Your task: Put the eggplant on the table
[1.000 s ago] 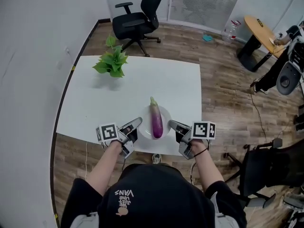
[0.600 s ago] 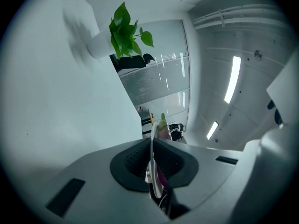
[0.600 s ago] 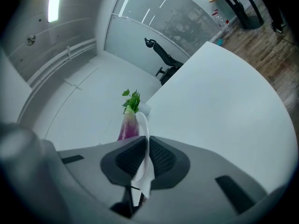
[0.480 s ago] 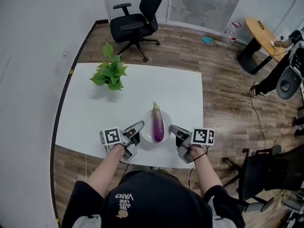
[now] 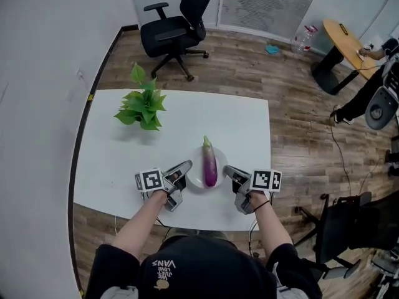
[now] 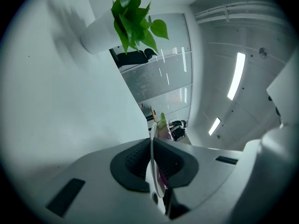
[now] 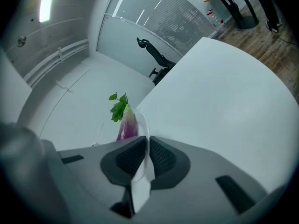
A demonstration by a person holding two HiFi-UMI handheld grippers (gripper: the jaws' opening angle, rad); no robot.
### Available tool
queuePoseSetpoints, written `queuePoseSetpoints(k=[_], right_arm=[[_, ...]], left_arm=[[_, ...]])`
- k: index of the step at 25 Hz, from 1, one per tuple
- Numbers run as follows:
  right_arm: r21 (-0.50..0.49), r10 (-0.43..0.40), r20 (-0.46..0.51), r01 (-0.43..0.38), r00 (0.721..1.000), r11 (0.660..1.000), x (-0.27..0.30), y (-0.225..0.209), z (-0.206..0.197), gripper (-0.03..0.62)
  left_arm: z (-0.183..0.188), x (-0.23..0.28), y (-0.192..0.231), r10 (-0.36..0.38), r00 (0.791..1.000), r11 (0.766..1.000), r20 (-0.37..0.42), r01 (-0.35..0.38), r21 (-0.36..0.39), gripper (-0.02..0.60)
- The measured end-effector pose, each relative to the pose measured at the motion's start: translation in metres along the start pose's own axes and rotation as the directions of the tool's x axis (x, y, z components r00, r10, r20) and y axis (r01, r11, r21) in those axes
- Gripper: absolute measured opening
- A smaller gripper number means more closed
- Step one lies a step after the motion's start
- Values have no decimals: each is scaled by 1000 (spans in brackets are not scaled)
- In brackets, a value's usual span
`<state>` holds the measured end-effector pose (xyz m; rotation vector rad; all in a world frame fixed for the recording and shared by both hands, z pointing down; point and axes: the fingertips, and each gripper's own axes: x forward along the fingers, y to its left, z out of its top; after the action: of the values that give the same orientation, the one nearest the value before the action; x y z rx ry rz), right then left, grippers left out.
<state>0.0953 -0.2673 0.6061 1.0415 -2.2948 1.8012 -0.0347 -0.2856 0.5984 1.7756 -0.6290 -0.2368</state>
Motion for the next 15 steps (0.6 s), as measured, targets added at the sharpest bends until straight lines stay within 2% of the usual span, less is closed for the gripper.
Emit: queuePoseSetpoints(k=[6,15], right_arm=[[33,-46,-40,48,998,998,15,-25,2,37],[52,-69,-70,73,995,996,29,-41,3,37]], left_arm=[[0,13,29,48,997,996,-58,-52,-67,26],[0,21,54,134,984,986,-116,-144,-84,28]])
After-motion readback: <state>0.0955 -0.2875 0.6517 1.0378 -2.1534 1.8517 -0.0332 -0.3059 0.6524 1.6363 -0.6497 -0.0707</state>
